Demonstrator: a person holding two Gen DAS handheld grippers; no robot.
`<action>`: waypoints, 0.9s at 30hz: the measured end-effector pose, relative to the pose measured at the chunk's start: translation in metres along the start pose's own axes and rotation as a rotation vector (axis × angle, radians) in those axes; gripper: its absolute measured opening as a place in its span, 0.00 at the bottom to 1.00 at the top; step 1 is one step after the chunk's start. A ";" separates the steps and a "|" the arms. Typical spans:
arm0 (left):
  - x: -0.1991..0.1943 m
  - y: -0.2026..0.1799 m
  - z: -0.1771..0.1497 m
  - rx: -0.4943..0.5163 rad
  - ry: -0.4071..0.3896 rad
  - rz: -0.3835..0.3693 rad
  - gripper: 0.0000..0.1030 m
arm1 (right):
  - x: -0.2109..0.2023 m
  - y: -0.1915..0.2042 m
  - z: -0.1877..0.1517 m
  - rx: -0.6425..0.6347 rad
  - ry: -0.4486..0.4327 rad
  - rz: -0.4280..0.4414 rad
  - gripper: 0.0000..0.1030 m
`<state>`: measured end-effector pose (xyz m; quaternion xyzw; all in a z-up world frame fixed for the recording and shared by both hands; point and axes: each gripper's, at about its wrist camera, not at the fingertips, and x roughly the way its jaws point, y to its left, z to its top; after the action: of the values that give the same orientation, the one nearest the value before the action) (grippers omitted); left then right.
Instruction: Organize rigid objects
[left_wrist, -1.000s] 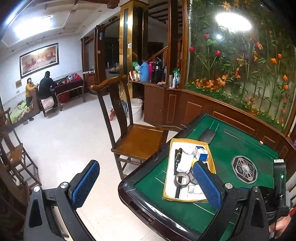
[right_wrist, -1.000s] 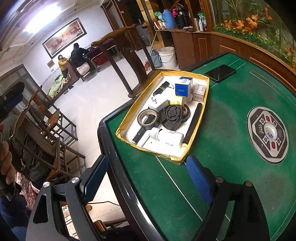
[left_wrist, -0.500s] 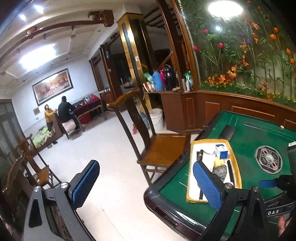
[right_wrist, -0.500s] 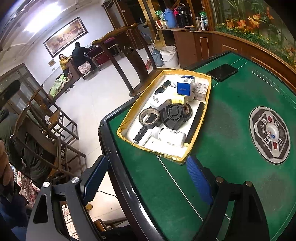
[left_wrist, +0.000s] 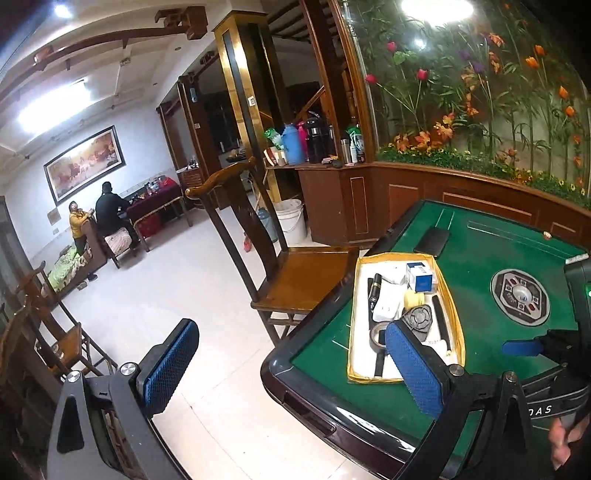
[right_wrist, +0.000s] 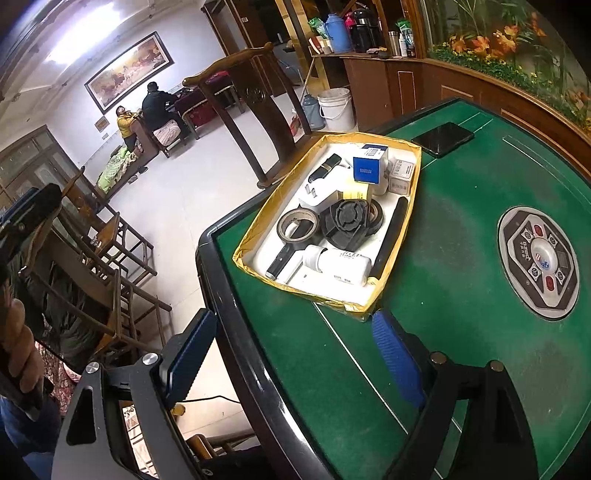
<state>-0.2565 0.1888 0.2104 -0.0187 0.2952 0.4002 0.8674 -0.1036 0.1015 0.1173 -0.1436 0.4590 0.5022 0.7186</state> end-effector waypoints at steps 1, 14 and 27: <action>-0.002 0.000 -0.001 -0.001 -0.003 0.001 0.99 | 0.000 0.001 0.000 -0.002 -0.001 -0.002 0.84; 0.007 0.003 -0.005 -0.019 0.035 -0.028 0.99 | 0.006 0.003 -0.004 -0.003 0.018 -0.005 0.84; 0.011 0.000 -0.003 -0.022 0.038 -0.028 0.99 | 0.009 -0.002 -0.002 0.004 0.022 0.001 0.84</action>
<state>-0.2526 0.1957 0.2023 -0.0400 0.3068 0.3907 0.8670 -0.1023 0.1045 0.1085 -0.1475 0.4679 0.4999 0.7137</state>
